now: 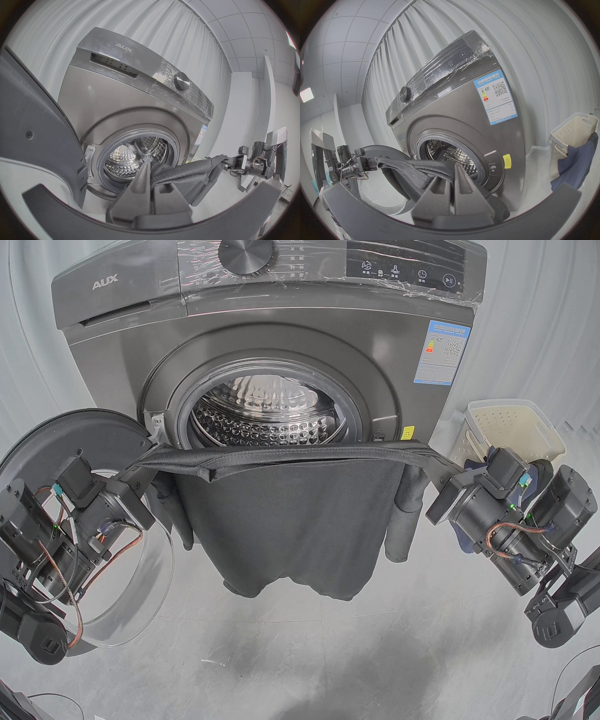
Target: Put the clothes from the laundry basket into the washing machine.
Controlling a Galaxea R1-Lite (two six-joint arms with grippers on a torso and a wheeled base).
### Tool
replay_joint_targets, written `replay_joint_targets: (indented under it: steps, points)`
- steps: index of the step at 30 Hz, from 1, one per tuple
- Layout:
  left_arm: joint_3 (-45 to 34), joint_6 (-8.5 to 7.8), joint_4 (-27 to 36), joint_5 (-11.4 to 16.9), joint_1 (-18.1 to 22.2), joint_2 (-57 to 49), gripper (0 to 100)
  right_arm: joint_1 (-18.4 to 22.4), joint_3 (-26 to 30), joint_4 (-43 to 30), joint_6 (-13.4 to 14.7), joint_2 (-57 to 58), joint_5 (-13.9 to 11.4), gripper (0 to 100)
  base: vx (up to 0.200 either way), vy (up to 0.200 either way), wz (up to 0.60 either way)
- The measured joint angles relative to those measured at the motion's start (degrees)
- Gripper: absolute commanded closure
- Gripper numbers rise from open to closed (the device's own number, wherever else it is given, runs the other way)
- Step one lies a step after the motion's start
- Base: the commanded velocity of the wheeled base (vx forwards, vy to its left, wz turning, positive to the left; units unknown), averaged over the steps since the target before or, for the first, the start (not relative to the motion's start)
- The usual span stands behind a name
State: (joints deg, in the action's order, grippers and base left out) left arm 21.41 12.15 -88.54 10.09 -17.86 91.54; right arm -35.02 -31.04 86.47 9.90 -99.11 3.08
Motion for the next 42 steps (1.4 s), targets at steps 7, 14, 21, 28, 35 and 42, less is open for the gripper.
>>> replay_joint_targets:
  steps: [7,14,21,28,35,42]
  points:
    - [0.2,1.04,-0.1,0.1,-0.3,-0.1,100,0.0,-0.3,-0.5,0.0,1.2,0.4,100,0.0,0.0,0.0]
    - [-0.4,0.79,0.0,-0.1,-1.9,-1.0,100,-0.1,-1.5,-1.0,-0.2,2.9,2.7,100,0.0,0.0,0.0]
    - [-1.9,2.95,0.0,-0.1,-3.1,-1.4,100,-0.6,-0.9,-1.0,-0.2,3.7,3.1,100,0.0,0.0,0.0]
    - [-2.1,2.78,0.0,-0.2,-4.3,-2.0,100,-2.1,-0.7,-1.0,-0.3,4.0,3.6,100,0.0,0.0,0.0]
    - [-2.2,2.29,0.0,0.2,-4.5,-3.3,100,-1.9,-0.8,-1.1,-0.3,4.9,3.5,100,0.0,0.0,0.0]
    - [1.3,2.18,1.1,3.7,-8.3,-3.3,100,-2.0,-0.9,-1.1,-0.3,5.1,3.4,100,0.0,0.0,0.0]
